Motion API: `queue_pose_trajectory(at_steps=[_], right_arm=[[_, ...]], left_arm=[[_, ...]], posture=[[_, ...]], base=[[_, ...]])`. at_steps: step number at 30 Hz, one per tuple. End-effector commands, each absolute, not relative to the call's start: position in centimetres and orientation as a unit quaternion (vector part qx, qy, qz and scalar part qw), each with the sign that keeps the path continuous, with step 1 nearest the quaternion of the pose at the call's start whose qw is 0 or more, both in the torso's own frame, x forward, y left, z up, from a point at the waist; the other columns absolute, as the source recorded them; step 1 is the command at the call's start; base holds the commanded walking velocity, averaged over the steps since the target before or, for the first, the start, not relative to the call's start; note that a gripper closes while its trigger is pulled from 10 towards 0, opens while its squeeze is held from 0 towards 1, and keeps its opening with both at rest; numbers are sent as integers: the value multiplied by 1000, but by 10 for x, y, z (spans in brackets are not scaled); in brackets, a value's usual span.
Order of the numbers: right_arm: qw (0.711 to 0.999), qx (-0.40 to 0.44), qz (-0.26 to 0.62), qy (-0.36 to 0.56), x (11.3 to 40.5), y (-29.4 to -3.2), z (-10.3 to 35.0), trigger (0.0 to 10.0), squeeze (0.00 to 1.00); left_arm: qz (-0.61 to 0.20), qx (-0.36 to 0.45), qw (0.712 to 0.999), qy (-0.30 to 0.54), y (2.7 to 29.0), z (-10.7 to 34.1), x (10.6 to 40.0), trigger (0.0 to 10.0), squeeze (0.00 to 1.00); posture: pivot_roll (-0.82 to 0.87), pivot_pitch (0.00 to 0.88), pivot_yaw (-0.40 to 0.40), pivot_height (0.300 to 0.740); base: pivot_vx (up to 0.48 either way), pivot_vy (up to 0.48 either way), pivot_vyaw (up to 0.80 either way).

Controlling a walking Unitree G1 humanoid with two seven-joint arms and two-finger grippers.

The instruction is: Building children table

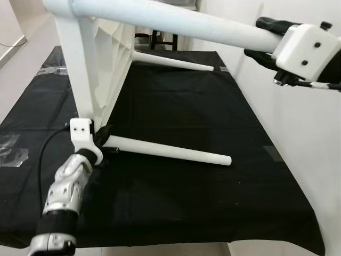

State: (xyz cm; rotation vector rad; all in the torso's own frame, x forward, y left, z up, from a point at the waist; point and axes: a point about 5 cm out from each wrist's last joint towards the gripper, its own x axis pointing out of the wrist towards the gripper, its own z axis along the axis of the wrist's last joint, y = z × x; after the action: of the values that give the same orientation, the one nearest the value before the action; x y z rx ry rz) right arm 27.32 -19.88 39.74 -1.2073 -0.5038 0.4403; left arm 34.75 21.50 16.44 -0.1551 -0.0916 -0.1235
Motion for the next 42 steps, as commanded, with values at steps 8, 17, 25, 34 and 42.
queue_pose_trajectory(at_steps=[8,17,25,34,42], right_arm=[[776,-529,255,-228,269,-195,390,0,0],[799,-514,231,-208,269,-206,389,0,0],[897,-423,48,-121,283,-268,367,0,0],[936,-347,-47,-44,285,-297,325,0,0],[970,-235,-24,54,293,-279,243,0,0]], left_arm=[[-46,-89,990,-104,235,211,372,10000,0],[11,-103,988,-115,270,226,377,10000,0],[106,-44,974,-197,346,282,345,10000,0],[128,26,955,-265,376,337,315,10000,0],[78,116,930,-341,361,411,294,10000,0]], posture=[[-154,205,-70,740],[-153,204,-61,740],[-112,197,-59,740],[-80,190,-63,740],[-25,175,-64,740]], base=[[0,0,0],[0,0,0],[0,0,0],[0,0,0],[0,0,0]])
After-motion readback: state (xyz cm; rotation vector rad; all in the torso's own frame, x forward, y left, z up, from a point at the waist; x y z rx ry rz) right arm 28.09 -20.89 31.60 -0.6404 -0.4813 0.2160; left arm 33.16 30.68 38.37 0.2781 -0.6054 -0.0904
